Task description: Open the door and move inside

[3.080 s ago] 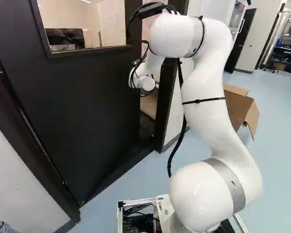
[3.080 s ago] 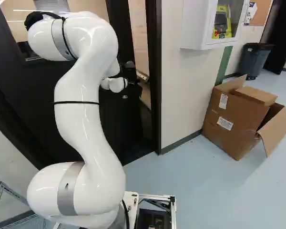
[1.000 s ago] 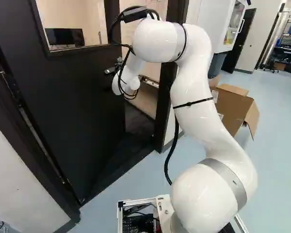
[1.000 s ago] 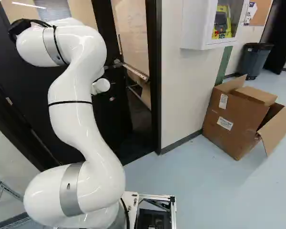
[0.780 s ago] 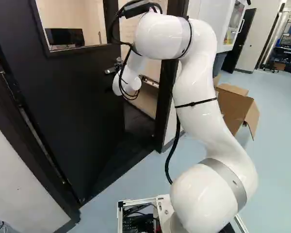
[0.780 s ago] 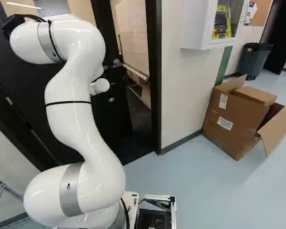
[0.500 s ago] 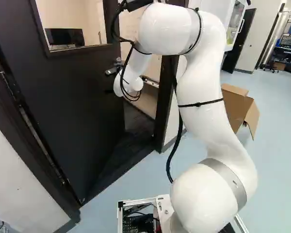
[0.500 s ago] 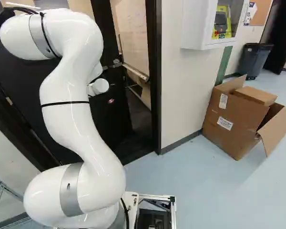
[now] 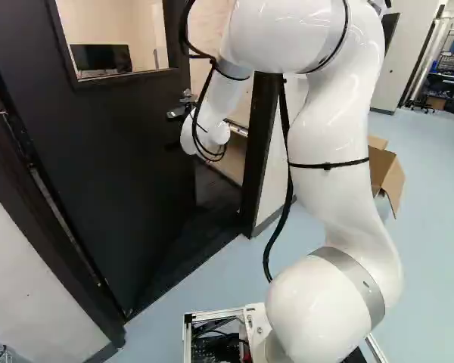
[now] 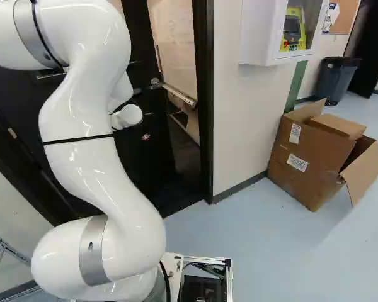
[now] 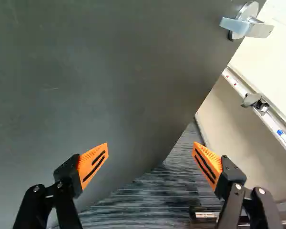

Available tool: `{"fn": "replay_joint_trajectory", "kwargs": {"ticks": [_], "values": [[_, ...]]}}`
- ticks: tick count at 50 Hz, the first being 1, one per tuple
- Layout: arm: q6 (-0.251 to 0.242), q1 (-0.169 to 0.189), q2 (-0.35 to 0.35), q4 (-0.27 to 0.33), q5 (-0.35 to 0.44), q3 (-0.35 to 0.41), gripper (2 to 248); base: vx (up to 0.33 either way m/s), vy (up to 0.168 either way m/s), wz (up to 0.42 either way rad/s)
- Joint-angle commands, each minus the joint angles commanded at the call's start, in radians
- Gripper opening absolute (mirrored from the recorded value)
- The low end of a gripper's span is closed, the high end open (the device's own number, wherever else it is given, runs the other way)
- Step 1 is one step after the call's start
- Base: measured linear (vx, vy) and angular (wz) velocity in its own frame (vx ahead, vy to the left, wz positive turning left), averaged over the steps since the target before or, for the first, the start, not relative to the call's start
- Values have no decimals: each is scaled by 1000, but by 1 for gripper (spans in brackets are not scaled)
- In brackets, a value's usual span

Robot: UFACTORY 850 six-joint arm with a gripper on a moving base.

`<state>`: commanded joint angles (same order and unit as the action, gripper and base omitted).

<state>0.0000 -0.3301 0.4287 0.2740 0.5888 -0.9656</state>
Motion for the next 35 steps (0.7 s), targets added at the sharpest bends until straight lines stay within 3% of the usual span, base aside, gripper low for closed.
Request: {"fn": "replay_joint_trajectory", "kwargs": {"ticks": [35], "values": [[0,12,-167,-134,0,205,247,0,0,0]]}}
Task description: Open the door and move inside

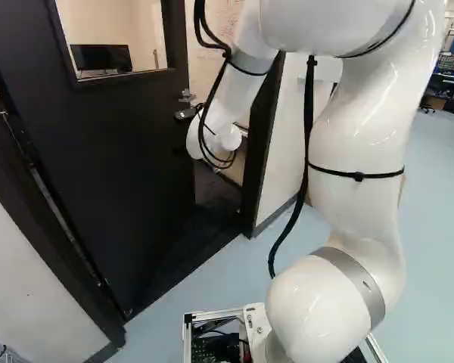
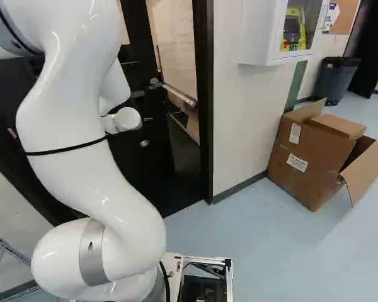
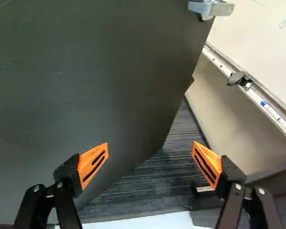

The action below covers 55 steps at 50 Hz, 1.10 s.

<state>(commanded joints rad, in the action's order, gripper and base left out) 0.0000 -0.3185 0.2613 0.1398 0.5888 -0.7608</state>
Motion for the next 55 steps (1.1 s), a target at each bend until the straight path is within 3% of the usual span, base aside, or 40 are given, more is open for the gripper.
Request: {"fn": "replay_joint_trajectory", "kwargs": {"ticks": [28,55], "values": [[0,26,-139,-132,15,158,247,0,0,0],[0,72,-269,-215,108,295,247,0,0,0]]}}
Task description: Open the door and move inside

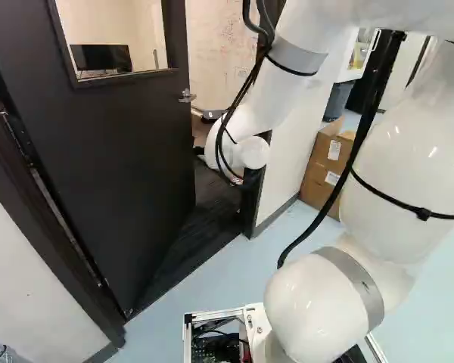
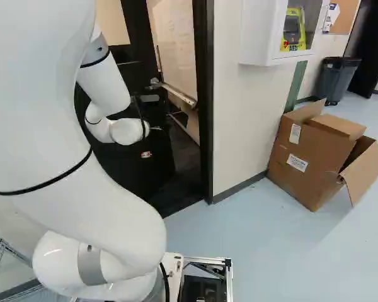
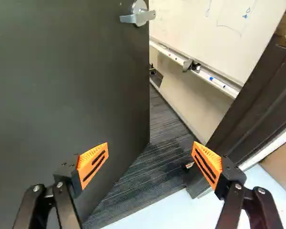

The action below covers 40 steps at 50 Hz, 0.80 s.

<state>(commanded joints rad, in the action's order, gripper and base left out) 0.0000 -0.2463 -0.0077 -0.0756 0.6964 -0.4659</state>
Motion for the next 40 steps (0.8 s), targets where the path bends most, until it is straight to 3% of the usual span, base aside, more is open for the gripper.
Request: {"fn": "replay_joint_trajectory", "kwargs": {"ticks": [21,40], "values": [[0,63,-75,-24,78,74,247,0,0,0],[0,128,-110,-25,91,108,247,0,0,0]]}}
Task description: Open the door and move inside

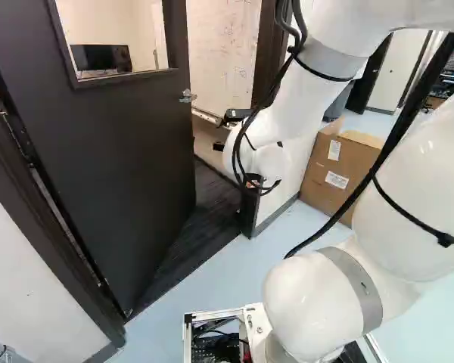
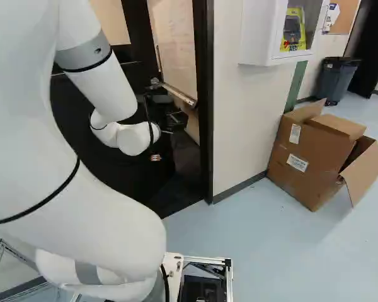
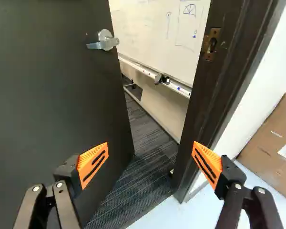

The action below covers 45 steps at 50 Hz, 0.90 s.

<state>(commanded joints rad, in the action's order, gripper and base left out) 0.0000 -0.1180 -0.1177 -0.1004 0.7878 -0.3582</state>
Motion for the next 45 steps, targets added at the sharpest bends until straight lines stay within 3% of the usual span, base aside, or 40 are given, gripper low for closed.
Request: {"fn": "replay_joint_trajectory", "kwargs": {"ticks": [31,45], "values": [[0,111,-37,0,0,34,247,0,0,0],[0,123,-39,0,0,36,247,0,0,0]]}}
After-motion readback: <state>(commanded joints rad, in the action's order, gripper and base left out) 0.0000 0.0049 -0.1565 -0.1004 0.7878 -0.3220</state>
